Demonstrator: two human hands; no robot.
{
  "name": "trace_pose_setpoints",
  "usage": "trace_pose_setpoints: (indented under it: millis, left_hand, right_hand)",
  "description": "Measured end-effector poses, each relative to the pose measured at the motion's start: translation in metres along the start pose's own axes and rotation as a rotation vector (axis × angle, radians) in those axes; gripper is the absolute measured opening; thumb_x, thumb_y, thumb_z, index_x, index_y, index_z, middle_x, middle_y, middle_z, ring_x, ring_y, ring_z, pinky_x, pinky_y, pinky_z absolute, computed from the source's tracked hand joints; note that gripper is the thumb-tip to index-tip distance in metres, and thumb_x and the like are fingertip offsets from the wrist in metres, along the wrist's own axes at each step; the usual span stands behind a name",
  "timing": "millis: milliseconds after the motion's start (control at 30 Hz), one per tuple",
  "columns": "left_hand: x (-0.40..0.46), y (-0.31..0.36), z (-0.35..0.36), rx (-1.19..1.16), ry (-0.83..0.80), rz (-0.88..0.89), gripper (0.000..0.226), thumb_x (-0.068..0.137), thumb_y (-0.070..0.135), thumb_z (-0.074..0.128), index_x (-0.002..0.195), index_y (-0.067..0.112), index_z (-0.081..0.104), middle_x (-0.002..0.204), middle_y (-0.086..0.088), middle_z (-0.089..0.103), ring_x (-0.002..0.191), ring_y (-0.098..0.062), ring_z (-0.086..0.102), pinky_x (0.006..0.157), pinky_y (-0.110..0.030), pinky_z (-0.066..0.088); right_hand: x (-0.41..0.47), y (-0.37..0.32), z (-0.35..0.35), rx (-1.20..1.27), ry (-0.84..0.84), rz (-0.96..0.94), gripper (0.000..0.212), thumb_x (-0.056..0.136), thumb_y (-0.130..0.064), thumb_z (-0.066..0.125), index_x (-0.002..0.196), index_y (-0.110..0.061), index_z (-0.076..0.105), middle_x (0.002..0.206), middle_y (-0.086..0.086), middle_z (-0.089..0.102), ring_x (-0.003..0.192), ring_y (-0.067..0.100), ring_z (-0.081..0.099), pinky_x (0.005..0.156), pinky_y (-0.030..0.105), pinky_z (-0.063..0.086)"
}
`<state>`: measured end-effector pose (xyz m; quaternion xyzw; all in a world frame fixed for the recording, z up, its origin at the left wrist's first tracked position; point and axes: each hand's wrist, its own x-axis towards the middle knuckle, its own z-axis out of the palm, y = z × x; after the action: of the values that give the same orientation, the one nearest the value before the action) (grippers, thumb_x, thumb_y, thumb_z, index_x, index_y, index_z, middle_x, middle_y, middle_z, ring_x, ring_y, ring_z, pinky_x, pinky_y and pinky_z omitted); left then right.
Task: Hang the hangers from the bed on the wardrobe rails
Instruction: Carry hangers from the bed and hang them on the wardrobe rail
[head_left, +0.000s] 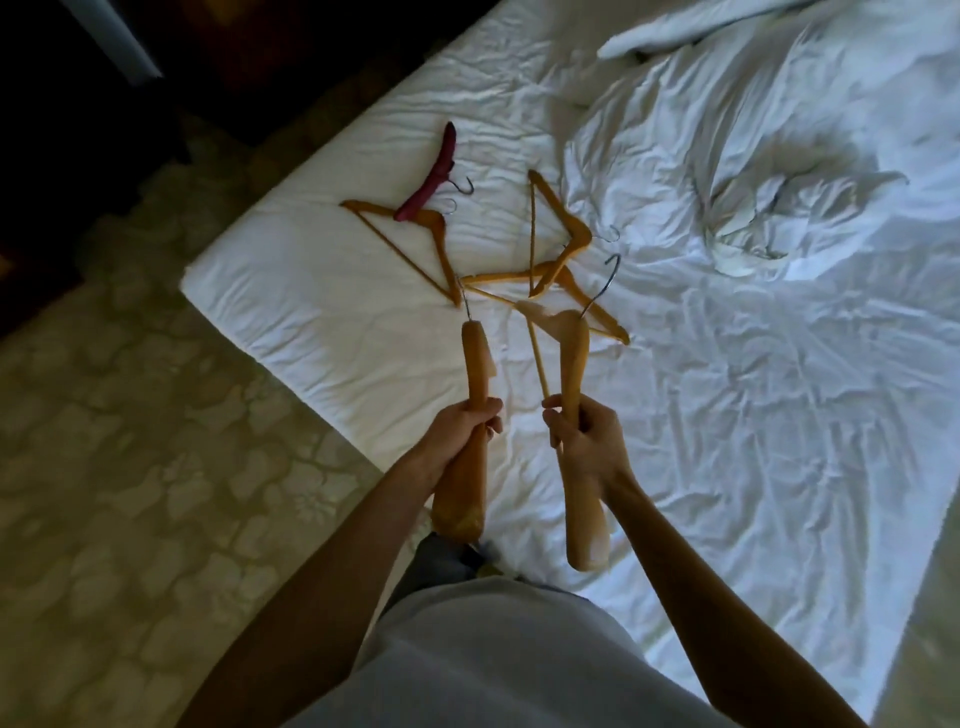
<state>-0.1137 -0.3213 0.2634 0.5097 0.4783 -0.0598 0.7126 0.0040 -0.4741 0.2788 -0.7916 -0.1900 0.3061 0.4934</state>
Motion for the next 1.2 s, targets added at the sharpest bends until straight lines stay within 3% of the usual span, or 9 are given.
trace_pose_setpoints:
  millis: [133, 400, 500, 600, 700, 800, 933, 1100, 1200]
  left_hand:
    - [-0.045, -0.025, -0.012, 0.029, 0.162, 0.123, 0.032, 0.093, 0.046, 0.067, 0.079, 0.018, 0.071, 0.076, 0.001, 0.069, 0.075, -0.016, 0.061, 0.08, -0.034, 0.047]
    - [-0.141, -0.07, -0.069, -0.101, 0.45, 0.28, 0.019, 0.095, 0.032, 0.068, 0.091, 0.014, 0.072, 0.08, 0.001, 0.068, 0.077, -0.013, 0.063, 0.079, -0.03, 0.05]
    - [-0.164, -0.094, -0.103, -0.114, 0.529, 0.34, 0.022, 0.096, 0.028, 0.067, 0.094, 0.007, 0.072, 0.077, -0.001, 0.065, 0.07, -0.01, 0.061, 0.072, -0.025, 0.048]
    - [-0.182, -0.11, -0.137, -0.173, 0.607, 0.353, 0.024, 0.095, 0.031, 0.068, 0.097, 0.007, 0.073, 0.081, -0.003, 0.067, 0.072, -0.009, 0.064, 0.07, -0.02, 0.046]
    - [-0.193, -0.123, -0.18, -0.23, 0.66, 0.372, 0.017, 0.095, 0.03, 0.069, 0.09, 0.014, 0.073, 0.08, 0.005, 0.07, 0.076, -0.009, 0.066, 0.072, -0.021, 0.047]
    - [-0.201, -0.133, -0.236, -0.24, 0.736, 0.407, 0.017, 0.095, 0.024, 0.069, 0.082, 0.013, 0.068, 0.065, 0.016, 0.06, 0.062, -0.002, 0.057, 0.064, -0.015, 0.044]
    - [-0.214, -0.141, -0.329, -0.281, 0.838, 0.423, 0.019, 0.095, 0.027, 0.069, 0.086, 0.01, 0.069, 0.068, 0.009, 0.06, 0.063, -0.005, 0.055, 0.063, -0.018, 0.044]
    - [-0.229, -0.144, -0.444, -0.279, 0.915, 0.396, 0.016, 0.095, 0.027, 0.068, 0.084, 0.016, 0.069, 0.062, 0.015, 0.06, 0.055, 0.003, 0.053, 0.056, -0.01, 0.04]
    - [-0.23, -0.142, -0.501, -0.263, 0.916, 0.384, 0.02, 0.095, 0.029, 0.068, 0.077, 0.021, 0.064, 0.062, 0.012, 0.056, 0.054, 0.001, 0.051, 0.056, -0.014, 0.041]
  right_hand:
    - [-0.018, -0.009, 0.011, -0.015, -0.166, -0.091, 0.01, 0.096, -0.016, 0.06, 0.092, -0.019, 0.069, 0.065, 0.0, 0.066, 0.06, 0.008, 0.063, 0.061, 0.013, 0.049]
    - [-0.057, -0.039, 0.097, -0.052, -0.531, -0.251, 0.008, 0.095, -0.018, 0.064, 0.097, -0.012, 0.07, 0.076, 0.004, 0.069, 0.069, 0.017, 0.068, 0.068, 0.027, 0.058]
    - [-0.069, -0.054, 0.141, -0.115, -0.64, -0.307, 0.005, 0.092, -0.02, 0.068, 0.098, -0.02, 0.069, 0.078, 0.005, 0.07, 0.07, 0.018, 0.07, 0.069, 0.032, 0.059]
    - [-0.08, -0.073, 0.188, -0.158, -0.736, -0.361, 0.004, 0.091, -0.027, 0.07, 0.093, -0.029, 0.067, 0.082, 0.013, 0.069, 0.075, 0.03, 0.069, 0.069, 0.039, 0.059]
    - [-0.088, -0.097, 0.243, -0.162, -0.819, -0.381, 0.005, 0.091, -0.028, 0.071, 0.093, -0.024, 0.067, 0.081, 0.01, 0.071, 0.074, 0.024, 0.07, 0.065, 0.029, 0.058]
    - [-0.09, -0.121, 0.308, -0.161, -0.894, -0.358, 0.006, 0.09, -0.023, 0.071, 0.096, -0.023, 0.069, 0.078, -0.001, 0.071, 0.07, 0.009, 0.069, 0.065, 0.021, 0.057]
    - [-0.092, -0.161, 0.403, -0.177, -0.976, -0.371, 0.014, 0.092, -0.022, 0.07, 0.104, -0.013, 0.07, 0.072, -0.009, 0.069, 0.066, 0.004, 0.066, 0.063, 0.018, 0.051]
    - [-0.101, -0.217, 0.508, -0.161, -1.037, -0.374, 0.006, 0.094, -0.023, 0.068, 0.099, -0.021, 0.069, 0.07, -0.004, 0.067, 0.067, 0.013, 0.063, 0.065, 0.033, 0.054]
    - [-0.102, -0.244, 0.56, -0.19, -1.044, -0.401, 0.005, 0.093, -0.03, 0.069, 0.091, -0.025, 0.069, 0.072, 0.004, 0.066, 0.067, 0.018, 0.063, 0.066, 0.038, 0.055]
